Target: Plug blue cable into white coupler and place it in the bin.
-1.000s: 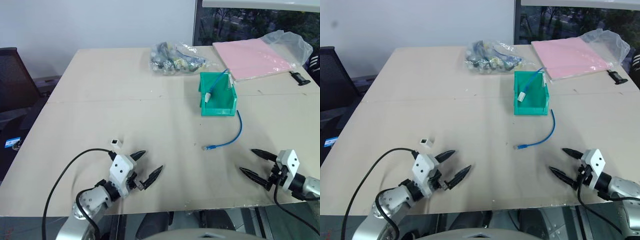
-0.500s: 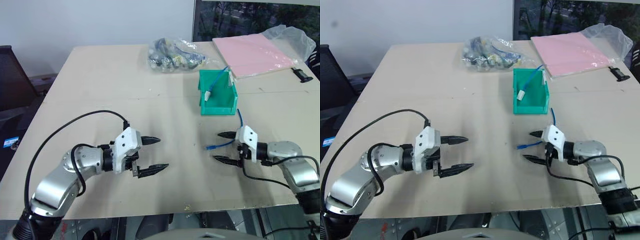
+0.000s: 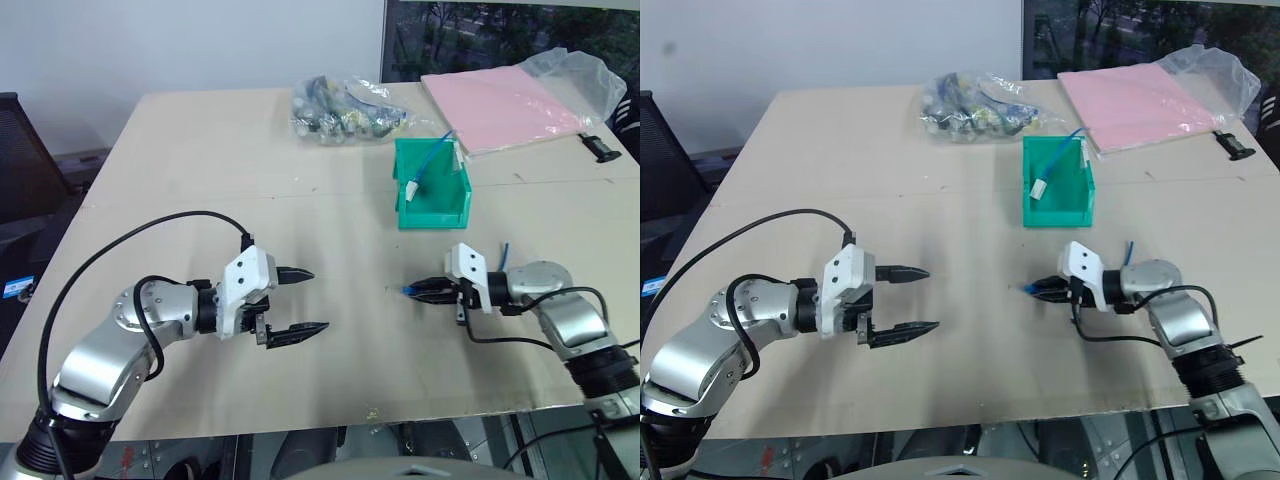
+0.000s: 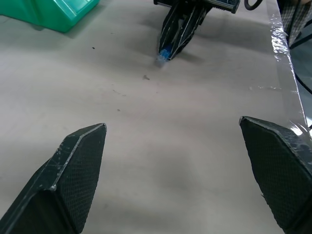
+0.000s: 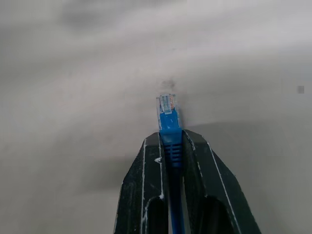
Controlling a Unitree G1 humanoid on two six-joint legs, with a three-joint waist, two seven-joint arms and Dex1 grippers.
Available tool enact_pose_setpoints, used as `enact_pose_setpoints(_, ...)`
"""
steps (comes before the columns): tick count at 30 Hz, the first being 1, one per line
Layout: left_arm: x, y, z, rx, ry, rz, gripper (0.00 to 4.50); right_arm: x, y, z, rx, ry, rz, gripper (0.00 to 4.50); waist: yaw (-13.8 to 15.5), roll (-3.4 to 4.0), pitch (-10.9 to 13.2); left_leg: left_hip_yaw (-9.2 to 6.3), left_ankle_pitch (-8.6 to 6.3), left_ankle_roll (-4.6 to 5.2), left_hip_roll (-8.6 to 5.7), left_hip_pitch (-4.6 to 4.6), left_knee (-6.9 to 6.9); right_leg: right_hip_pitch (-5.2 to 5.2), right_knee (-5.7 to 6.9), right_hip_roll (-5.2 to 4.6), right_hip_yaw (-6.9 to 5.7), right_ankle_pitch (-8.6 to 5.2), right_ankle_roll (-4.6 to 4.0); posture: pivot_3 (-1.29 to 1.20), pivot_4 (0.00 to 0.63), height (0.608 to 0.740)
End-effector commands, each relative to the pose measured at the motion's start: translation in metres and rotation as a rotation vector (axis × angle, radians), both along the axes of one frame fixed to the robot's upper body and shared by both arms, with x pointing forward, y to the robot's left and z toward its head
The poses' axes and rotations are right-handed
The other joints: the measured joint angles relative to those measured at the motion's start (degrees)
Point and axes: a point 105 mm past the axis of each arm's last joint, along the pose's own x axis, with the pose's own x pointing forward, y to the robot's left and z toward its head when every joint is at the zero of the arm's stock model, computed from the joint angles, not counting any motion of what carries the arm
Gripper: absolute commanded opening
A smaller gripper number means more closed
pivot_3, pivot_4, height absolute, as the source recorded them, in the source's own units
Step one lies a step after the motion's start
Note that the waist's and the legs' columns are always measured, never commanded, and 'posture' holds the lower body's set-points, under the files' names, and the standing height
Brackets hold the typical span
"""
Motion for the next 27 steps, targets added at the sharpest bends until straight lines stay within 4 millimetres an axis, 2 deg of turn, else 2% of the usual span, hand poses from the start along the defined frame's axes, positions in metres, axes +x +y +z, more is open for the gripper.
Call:
enact_pose_setpoints(1, 0.002, 0.002, 0.011, -0.001, -0.037, 0.001, 4.5, 0.006, 0.017, 0.01, 0.009, -0.033, 0.023, 0.01, -0.1, 0.0, 0.0, 0.0, 0.0, 0.0, 0.0, 0.0, 0.0, 0.0, 0.0, 0.0, 0.0, 0.0, 0.0, 0.0, 0.15, 0.74)
enact_pose_setpoints(4, 0.004, 0.004, 0.01, 0.014, -0.039, -0.001, 4.5, 0.011, 0.035, 0.011, 0.012, -0.04, 0.043, 0.01, -0.3, -0.01, 0.0, 0.01, 0.0, 0.0, 0.0, -0.02, 0.0, -0.03, -0.02, 0.01, 0.02, 0.0, 0.0, 0.0, 0.15, 0.74)
enact_pose_setpoints(7, 0.006, 0.001, 0.008, 0.021, -0.037, -0.017, 4.5, 0.014, 0.044, 0.008, -0.027, -0.049, 0.07, 0.01, -0.3, -0.01, 0.0, 0.0, 0.02, -0.03, 0.0, -0.07, -0.01, -0.13, -0.01, 0.02, 0.02, 0.0, 0.0, 0.0, 0.15, 0.74)
enact_pose_setpoints(10, 0.009, -0.004, 0.004, 0.025, -0.032, -0.033, 4.5, 0.018, 0.047, 0.013, 0.005, -0.058, 0.052, 1.12, -0.1, -0.01, 0.0, -0.03, 0.02, -0.03, -0.02, -0.15, 0.02, -0.2, -0.02, 0.0, -0.02, 0.0, 0.0, 0.0, 0.15, 0.74)
enact_pose_setpoints(12, 0.013, -0.007, -0.002, 0.052, -0.025, -0.052, 4.5, 0.02, 0.041, 0.019, 0.038, -0.064, 0.021, 2.11, -0.1, -0.01, 0.0, -0.02, 0.02, -0.03, -0.04, -0.15, 0.04, -0.2, -0.01, 0.0, -0.02, 0.0, 0.0, 0.0, 0.15, 0.74)
enact_pose_setpoints(17, 0.036, -0.024, -0.009, 0.091, -0.037, -0.093, 4.5, 0.005, 0.007, 0.041, 0.215, -0.067, -0.11, 4.45, 0.2, -0.02, 0.0, -0.26, 0.03, -0.05, -0.09, -0.26, 0.11, -0.21, 0.0, -0.02, -0.22, 0.0, 0.01, 0.0, 0.15, 0.74)
enact_pose_setpoints(19, 0.045, -0.029, -0.013, 0.103, -0.038, -0.105, 4.5, -0.009, -0.011, 0.046, 0.282, -0.061, -0.164, 4.45, 0.5, -0.01, 0.0, -0.31, 0.04, -0.06, -0.13, -0.3, 0.13, -0.2, 0.01, -0.05, -0.27, 0.0, 0.01, 0.0, 0.15, 0.74)
enact_pose_setpoints(23, 0.065, -0.035, -0.027, 0.141, -0.031, -0.142, 4.5, -0.036, -0.041, 0.042, 0.329, -0.033, -0.274, 4.45, -0.1, -0.03, 0.0, -0.38, 0.05, -0.07, -0.17, -0.37, 0.15, -0.23, 0.03, -0.05, -0.27, 0.0, 0.01, 0.0, 0.15, 0.74)
enact_pose_setpoints(27, 0.075, -0.042, -0.035, 0.155, -0.033, -0.194, 4.5, -0.051, -0.053, 0.037, 0.341, -0.045, -0.331, 4.45, -0.6, -0.04, 0.0, -0.35, 0.07, -0.09, -0.17, -0.27, 0.17, -0.22, 0.16, 0.0, -0.18, 0.01, 0.01, 0.0, 0.15, 0.74)
